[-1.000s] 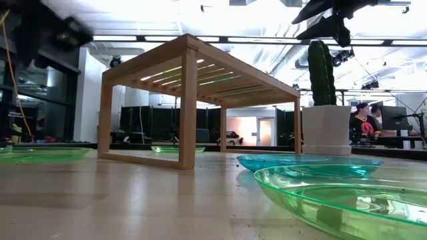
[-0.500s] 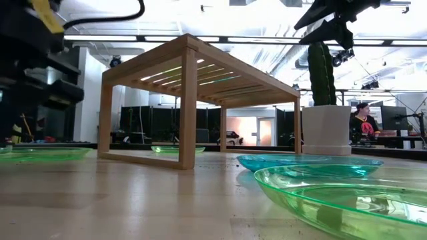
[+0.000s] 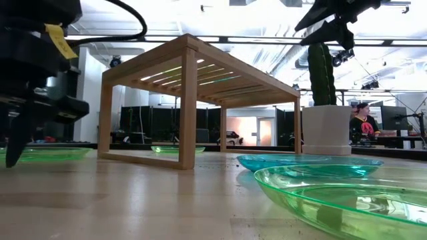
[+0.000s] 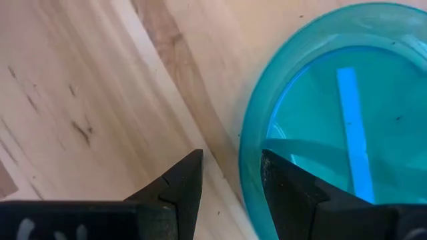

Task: Place and stack plates onto a shelf
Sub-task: Stack the left blue plate on top of the blue plate on the shelf

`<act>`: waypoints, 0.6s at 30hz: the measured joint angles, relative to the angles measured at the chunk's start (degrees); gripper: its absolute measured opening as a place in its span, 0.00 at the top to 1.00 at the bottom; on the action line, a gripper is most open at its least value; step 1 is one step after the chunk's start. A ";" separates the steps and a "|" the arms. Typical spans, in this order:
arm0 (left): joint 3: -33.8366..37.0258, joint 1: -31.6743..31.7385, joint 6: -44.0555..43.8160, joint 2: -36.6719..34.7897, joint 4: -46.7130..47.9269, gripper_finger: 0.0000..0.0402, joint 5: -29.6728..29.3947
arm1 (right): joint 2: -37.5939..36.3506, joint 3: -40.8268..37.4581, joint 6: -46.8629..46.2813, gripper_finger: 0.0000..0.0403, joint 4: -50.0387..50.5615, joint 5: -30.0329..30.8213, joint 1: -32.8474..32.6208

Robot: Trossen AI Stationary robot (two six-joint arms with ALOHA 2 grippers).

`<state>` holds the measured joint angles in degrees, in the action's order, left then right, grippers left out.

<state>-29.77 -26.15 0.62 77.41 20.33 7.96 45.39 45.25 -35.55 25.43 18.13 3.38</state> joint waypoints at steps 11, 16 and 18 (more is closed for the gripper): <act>-0.04 -0.02 0.20 2.01 -1.04 0.65 2.76 | 0.00 0.00 0.02 0.56 1.37 1.33 0.00; -0.01 0.78 0.09 2.82 -1.83 0.65 3.30 | 0.00 0.00 0.01 0.56 1.37 1.31 0.00; -0.04 0.79 0.16 3.03 -1.88 0.65 3.36 | 0.00 0.00 0.00 0.56 1.54 1.31 0.00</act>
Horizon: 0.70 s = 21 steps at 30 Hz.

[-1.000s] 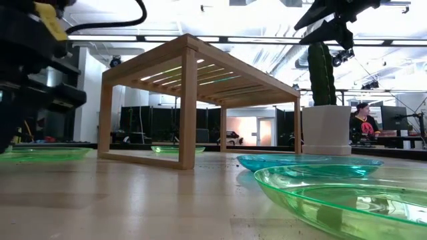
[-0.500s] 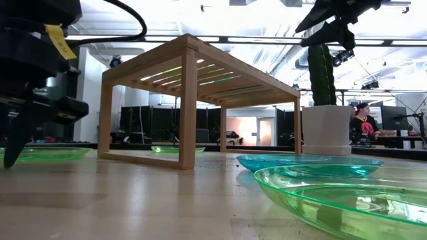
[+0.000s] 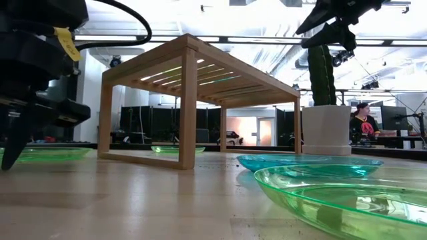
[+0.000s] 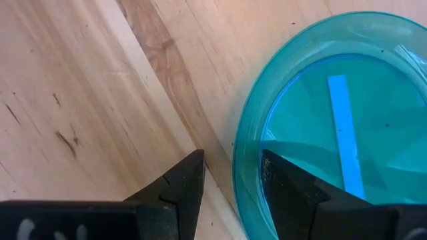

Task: Place and stack plates onto a shelf
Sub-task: Stack the left blue plate on top of the blue plate on the shelf

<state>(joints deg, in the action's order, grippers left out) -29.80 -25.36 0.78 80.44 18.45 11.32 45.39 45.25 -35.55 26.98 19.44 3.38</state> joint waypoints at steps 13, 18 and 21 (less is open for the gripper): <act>0.05 -0.02 0.16 0.14 -0.23 0.65 0.63 | -0.02 0.00 0.01 0.56 0.52 -0.07 0.00; 0.09 0.02 3.29 0.25 -0.38 0.65 2.15 | 0.00 0.00 0.00 0.56 1.19 -0.09 -0.01; 0.11 0.02 3.51 0.25 -0.47 0.65 2.25 | 0.00 0.00 0.02 0.56 1.19 -0.09 0.00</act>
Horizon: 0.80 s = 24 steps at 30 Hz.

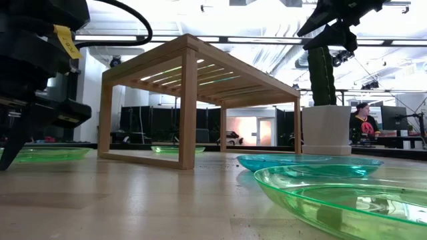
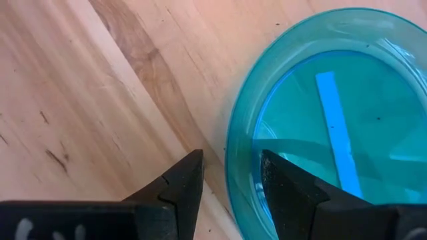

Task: Place and stack plates onto a shelf
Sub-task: Stack the left blue plate on top of the blue plate on the shelf

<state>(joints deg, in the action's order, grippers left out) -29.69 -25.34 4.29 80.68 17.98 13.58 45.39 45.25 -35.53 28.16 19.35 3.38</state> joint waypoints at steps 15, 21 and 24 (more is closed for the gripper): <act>0.07 0.59 3.56 0.15 0.06 0.65 4.42 | -0.01 0.00 0.00 0.56 0.00 0.00 0.00; 0.07 0.56 4.17 0.15 0.10 0.70 3.38 | 0.00 0.00 0.00 0.56 0.02 0.05 0.00; 0.07 0.53 4.89 0.20 0.01 0.80 1.75 | -0.02 0.00 0.00 0.56 0.23 0.40 -0.02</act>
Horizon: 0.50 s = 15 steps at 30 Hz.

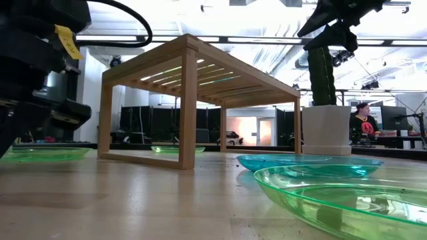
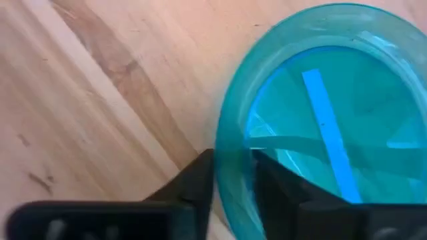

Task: Place and stack plates onto a shelf
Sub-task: Stack the left blue plate on top of the blue plate on the shelf

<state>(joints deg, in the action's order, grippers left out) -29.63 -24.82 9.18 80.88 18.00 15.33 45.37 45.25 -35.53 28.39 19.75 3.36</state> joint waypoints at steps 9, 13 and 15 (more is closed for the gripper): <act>-0.94 4.50 -12.93 -1.64 3.35 0.99 3.07 | 0.01 0.00 0.61 0.56 0.15 0.19 0.01; -6.66 7.23 -14.55 -5.55 12.07 1.00 4.09 | 0.00 0.00 1.07 0.56 0.16 0.19 0.00; -11.01 8.74 -13.51 -8.12 18.01 1.00 5.68 | -0.03 0.00 1.07 0.56 0.15 0.19 0.01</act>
<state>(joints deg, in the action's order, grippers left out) -40.64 -16.08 -4.33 72.76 36.01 21.01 45.34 45.25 -34.46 28.53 19.94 3.37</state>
